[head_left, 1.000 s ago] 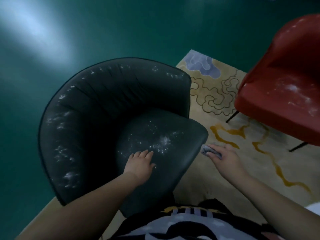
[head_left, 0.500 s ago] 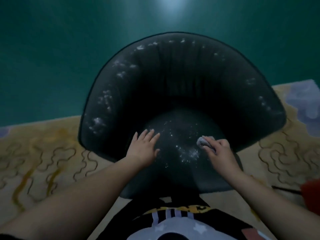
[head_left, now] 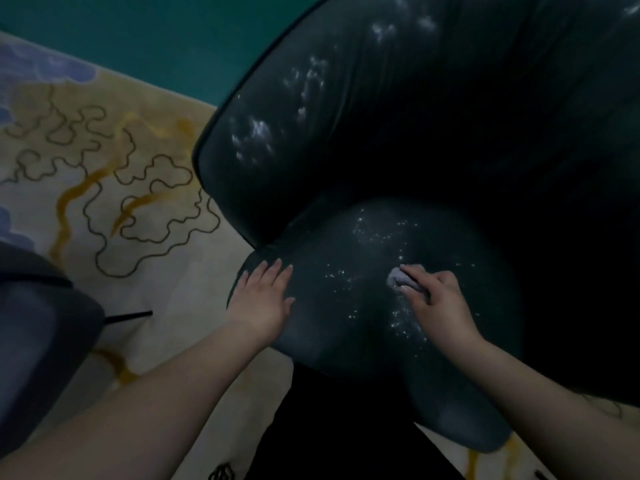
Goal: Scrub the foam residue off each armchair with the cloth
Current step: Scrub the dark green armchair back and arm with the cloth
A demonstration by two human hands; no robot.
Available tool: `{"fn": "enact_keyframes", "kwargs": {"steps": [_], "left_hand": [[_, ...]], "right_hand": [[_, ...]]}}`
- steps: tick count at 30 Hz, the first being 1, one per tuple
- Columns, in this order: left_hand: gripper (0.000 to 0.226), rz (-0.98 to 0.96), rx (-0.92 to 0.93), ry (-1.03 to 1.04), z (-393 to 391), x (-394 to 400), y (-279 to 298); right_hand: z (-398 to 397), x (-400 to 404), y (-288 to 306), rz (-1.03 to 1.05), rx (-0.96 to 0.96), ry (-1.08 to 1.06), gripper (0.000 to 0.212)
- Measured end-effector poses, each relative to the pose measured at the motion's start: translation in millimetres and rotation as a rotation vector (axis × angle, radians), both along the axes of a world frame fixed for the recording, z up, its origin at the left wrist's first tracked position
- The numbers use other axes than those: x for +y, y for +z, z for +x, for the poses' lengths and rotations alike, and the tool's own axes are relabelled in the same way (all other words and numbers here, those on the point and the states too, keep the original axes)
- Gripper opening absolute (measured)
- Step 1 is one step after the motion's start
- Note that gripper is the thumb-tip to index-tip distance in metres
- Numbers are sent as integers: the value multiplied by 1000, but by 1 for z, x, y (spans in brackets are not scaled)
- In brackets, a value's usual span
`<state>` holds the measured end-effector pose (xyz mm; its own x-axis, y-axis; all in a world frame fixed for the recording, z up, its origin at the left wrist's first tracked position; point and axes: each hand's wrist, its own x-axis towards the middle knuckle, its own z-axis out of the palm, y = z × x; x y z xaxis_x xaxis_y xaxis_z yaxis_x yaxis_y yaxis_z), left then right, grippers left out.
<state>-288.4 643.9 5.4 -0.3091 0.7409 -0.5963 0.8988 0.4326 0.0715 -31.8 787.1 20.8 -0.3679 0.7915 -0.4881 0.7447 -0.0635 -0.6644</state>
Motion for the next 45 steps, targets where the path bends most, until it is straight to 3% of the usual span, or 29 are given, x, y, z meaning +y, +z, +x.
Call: {"fn": "enact_keyframes", "kwargs": {"steps": [8, 14, 18, 21, 22, 25, 28, 30, 32, 35, 38, 39, 40, 43, 45], "left_hand": [[68, 134, -47, 156, -26, 1, -91], [79, 201, -73, 180, -39, 1, -138], [83, 219, -157, 185, -28, -5, -158], [81, 293, -139, 214, -18, -11, -166], [80, 316, -132, 224, -15, -12, -167], [78, 362, -109, 234, -9, -13, -171], [76, 379, -109, 240, -7, -15, -172], [74, 383, -113, 240, -7, -19, -173], [73, 387, -126, 241, -7, -23, -173], [73, 397, -133, 265, -5, -27, -172], [71, 413, -133, 276, -2, -27, -172], [70, 413, -135, 279, -2, -26, -172], [70, 412, -138, 277, -2, -26, -171], [69, 403, -145, 274, -2, -26, -169], [69, 399, -142, 278, -1, -26, -168]], "right_hand": [[-86, 13, -89, 106, 116, 66, 37], [-153, 33, -133, 375, 160, 223, 41], [-183, 59, -166, 652, 58, 368, 40], [-201, 81, -187, 743, -56, 357, 23], [-206, 82, -193, 712, -25, 279, 20], [-219, 60, -201, 648, -10, 376, 31], [-214, 23, -200, 662, 89, 664, 30], [-200, 25, -197, 706, 149, 722, 34], [-191, 51, -196, 775, 57, 654, 31], [-198, 89, -201, 762, -112, 340, 28], [-236, 74, -205, 640, 146, 97, 21], [-242, 60, -206, 612, 203, 137, 14], [-244, 44, -206, 640, 183, 343, 11], [-209, 16, -207, 687, 153, 785, 28], [-182, 30, -202, 720, 152, 835, 29]]}}
